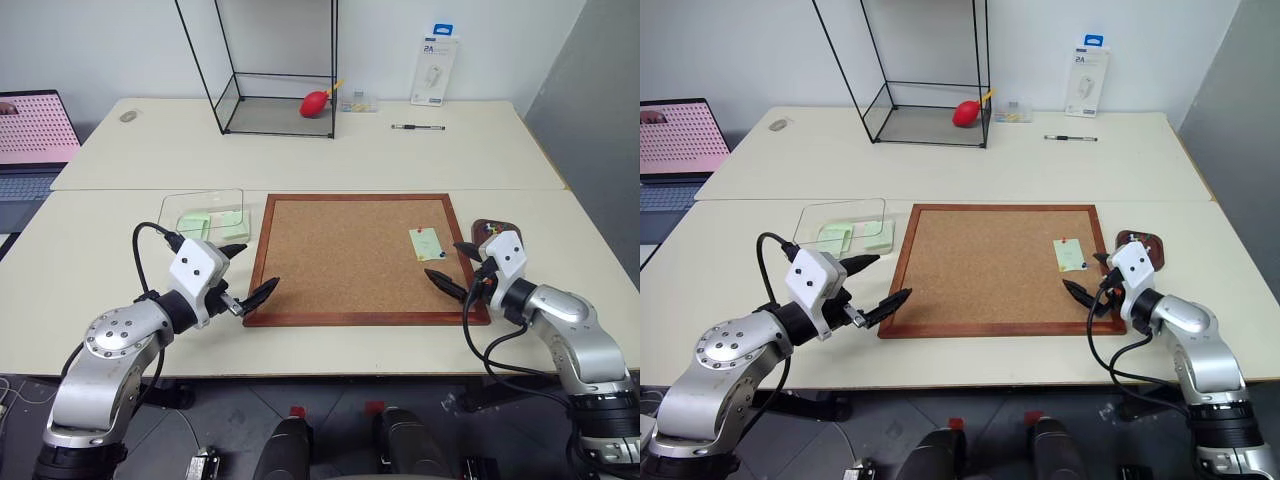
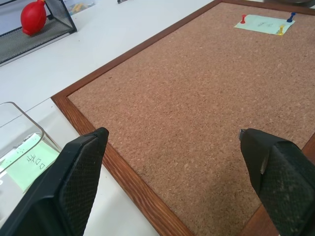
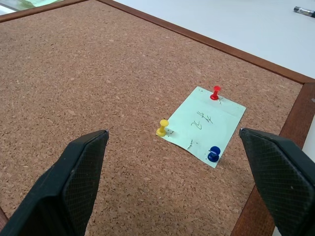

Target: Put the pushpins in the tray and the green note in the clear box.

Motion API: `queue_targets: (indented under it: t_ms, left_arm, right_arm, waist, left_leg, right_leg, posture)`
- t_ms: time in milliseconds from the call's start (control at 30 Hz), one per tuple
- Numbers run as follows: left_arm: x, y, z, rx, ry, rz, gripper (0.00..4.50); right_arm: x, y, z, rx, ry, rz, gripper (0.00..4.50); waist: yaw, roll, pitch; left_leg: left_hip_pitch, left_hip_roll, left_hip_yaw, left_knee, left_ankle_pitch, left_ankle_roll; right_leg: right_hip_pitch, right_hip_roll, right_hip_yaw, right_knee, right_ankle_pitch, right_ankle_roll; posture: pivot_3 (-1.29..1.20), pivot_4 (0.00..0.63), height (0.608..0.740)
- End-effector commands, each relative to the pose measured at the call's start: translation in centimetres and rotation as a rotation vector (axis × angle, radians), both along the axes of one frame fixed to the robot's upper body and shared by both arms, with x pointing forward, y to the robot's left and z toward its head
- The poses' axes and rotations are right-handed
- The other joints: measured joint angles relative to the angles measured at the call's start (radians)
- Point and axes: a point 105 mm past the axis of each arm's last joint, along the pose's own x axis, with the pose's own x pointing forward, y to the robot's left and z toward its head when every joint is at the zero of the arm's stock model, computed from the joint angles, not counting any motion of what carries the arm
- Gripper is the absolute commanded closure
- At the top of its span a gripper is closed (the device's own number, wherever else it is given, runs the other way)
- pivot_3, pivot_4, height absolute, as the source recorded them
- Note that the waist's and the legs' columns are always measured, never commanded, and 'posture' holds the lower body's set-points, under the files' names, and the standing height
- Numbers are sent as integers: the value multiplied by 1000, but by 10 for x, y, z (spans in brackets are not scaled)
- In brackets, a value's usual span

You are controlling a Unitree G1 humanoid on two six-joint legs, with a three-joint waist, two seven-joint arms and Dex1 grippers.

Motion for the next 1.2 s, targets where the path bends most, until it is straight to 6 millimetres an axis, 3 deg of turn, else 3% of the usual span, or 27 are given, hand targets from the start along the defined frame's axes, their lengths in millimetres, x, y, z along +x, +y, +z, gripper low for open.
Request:
queue_targets:
  t_ms: [33, 533, 933, 1200]
  left_arm:
    - [-3, -4, 13, -9, -52, -25, 9]
    - [4, -13, 11, -2, 19, -59, 9]
    - [16, -54, 20, -57, 22, -256, 9]
    - [29, -81, 8, -31, 61, -360, 1409]
  right_arm:
    - [1, -7, 13, -12, -54, -14, 0]
    - [4, -3, 10, -5, -58, -2, 0]
    - [2, 5, 12, 12, -67, 9, 0]
    - [1, 6, 17, 28, -89, 3, 0]
  waist:
    - [0, 0, 0]
    - [0, 0, 0]
    - [0, 0, 0]
    - [-1, 0, 0]
  left_leg:
    - [0, 0, 0, 0, 0, 0]
    - [0, 0, 0, 0, 0, 0]
    - [0, 0, 0, 0, 0, 0]
    - [0, -1, 0, 0, 0, 0]
  right_leg:
    - [0, 0, 0, 0, 0, 0]
    - [0, 0, 0, 0, 0, 0]
    - [0, 0, 0, 0, 2, 4]
    - [0, 0, 1, 0, 3, 5]
  posture:
    - [0, 150, 740]
    - [0, 150, 740]
    - [0, 150, 740]
    - [0, 150, 740]
